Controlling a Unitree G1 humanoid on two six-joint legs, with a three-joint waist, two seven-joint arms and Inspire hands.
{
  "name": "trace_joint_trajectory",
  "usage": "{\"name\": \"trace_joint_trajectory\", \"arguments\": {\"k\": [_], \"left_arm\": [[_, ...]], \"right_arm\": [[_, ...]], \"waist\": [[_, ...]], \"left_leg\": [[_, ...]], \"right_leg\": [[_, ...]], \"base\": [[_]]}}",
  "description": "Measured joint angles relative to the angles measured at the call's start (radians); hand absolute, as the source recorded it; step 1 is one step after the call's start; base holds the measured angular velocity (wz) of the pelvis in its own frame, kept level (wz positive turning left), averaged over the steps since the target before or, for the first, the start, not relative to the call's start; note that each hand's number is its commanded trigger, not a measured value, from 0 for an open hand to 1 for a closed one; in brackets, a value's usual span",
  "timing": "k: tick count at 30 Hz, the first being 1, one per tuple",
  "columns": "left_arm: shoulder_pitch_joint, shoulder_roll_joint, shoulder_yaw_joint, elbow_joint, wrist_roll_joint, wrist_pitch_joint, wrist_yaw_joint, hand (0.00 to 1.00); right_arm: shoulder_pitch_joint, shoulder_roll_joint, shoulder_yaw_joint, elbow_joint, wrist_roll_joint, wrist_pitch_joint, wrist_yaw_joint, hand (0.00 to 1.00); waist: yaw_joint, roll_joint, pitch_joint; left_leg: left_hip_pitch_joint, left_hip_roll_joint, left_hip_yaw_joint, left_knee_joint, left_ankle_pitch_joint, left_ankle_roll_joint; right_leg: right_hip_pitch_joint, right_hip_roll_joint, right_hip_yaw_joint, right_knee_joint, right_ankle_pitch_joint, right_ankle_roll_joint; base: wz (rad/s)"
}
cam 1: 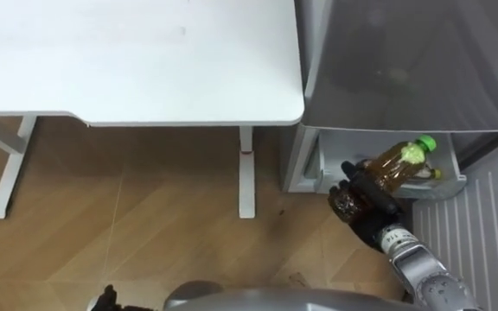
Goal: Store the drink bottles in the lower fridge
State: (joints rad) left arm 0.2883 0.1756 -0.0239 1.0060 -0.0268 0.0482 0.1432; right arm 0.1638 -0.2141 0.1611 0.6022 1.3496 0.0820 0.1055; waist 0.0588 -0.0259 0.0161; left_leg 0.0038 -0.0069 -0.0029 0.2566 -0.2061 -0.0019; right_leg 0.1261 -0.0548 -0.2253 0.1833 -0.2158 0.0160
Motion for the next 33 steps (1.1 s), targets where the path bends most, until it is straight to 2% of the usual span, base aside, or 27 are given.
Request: {"name": "trace_joint_trajectory", "arguments": {"k": [2,7,10,12,19,21,25,28,33], "left_arm": [[0.014,-0.002,-0.006,-0.001,0.019,0.016,-0.009,0.0],[0.034,0.0,-0.007,-0.001,0.092,0.022,-0.025,0.0],[0.03,0.0,-0.012,-0.005,0.106,0.03,-0.033,0.0],[0.027,0.001,-0.02,-0.005,0.106,0.036,-0.04,0.0],[-0.014,0.003,-0.025,-0.005,0.107,0.057,-0.041,0.0],[-0.037,0.007,-0.025,-0.003,0.106,0.06,-0.041,0.0],[-0.1,0.018,-0.03,-0.003,0.106,0.059,-0.041,0.0],[-0.128,0.038,-0.039,-0.004,0.106,0.056,-0.041,0.0],[-0.204,0.041,-0.038,0.02,0.107,0.053,-0.04,0.0]], "right_arm": [[0.0,0.0,-0.011,0.011,0.04,-0.003,-0.012,1.0],[0.0,0.0,-0.025,0.019,0.111,-0.016,-0.019,1.0],[-0.001,0.0,-0.026,0.028,0.149,-0.039,-0.019,1.0],[-0.008,0.001,-0.026,0.04,0.193,-0.039,-0.019,1.0],[-0.121,-0.005,-0.047,0.222,0.222,-0.038,-0.017,1.0],[-0.147,-0.005,-0.056,0.254,0.225,-0.036,-0.016,1.0],[-0.28,-0.015,-0.104,0.387,0.225,-0.033,-0.018,1.0],[-0.329,-0.02,-0.108,0.416,0.226,-0.033,-0.018,1.0],[-0.453,-0.027,-0.149,0.57,0.222,-0.019,-0.021,1.0]], "waist": [[0.003,0.001,-0.0007],[0.002,0.003,-0.0011],[0.001,0.006,-0.0089],[0.001,0.007,-0.0109],[0.001,0.016,-0.0126],[0.002,0.017,-0.0118],[0.006,0.031,-0.002],[0.012,0.028,-0.0003],[0.036,0.021,0.0046]], "left_leg": [[0.001,-0.006,-0.002,0.003,-0.001,0.002],[0.0,-0.017,-0.019,0.013,-0.004,0.007],[-0.014,-0.023,-0.04,0.02,-0.004,0.008],[-0.026,-0.024,-0.045,0.022,-0.004,0.008],[-0.096,-0.028,-0.075,0.051,-0.003,0.008],[-0.115,-0.028,-0.082,0.055,-0.003,0.007],[-0.184,-0.026,-0.089,0.08,0.001,0.007],[-0.21,-0.027,-0.086,0.073,0.01,0.009],[-0.269,-0.028,-0.08,0.052,0.036,0.009]], "right_leg": [[0.003,-0.006,-0.002,0.0,-0.006,0.003],[0.017,-0.01,-0.009,-0.002,-0.012,0.009],[0.018,-0.012,-0.029,-0.012,-0.012,0.011],[0.017,-0.012,-0.037,-0.013,-0.012,0.011],[-0.039,-0.01,-0.068,-0.009,-0.011,0.008],[-0.047,-0.01,-0.078,-0.008,-0.01,0.007],[-0.112,-0.01,-0.089,0.019,-0.007,0.004],[-0.146,-0.013,-0.087,0.025,-0.007,0.003],[-0.231,-0.021,-0.081,0.053,-0.004,-0.001]], "base": [[0.04],[0.1],[0.2],[0.15],[0.13],[0.1],[0.07],[-0.01],[-0.02]]}}
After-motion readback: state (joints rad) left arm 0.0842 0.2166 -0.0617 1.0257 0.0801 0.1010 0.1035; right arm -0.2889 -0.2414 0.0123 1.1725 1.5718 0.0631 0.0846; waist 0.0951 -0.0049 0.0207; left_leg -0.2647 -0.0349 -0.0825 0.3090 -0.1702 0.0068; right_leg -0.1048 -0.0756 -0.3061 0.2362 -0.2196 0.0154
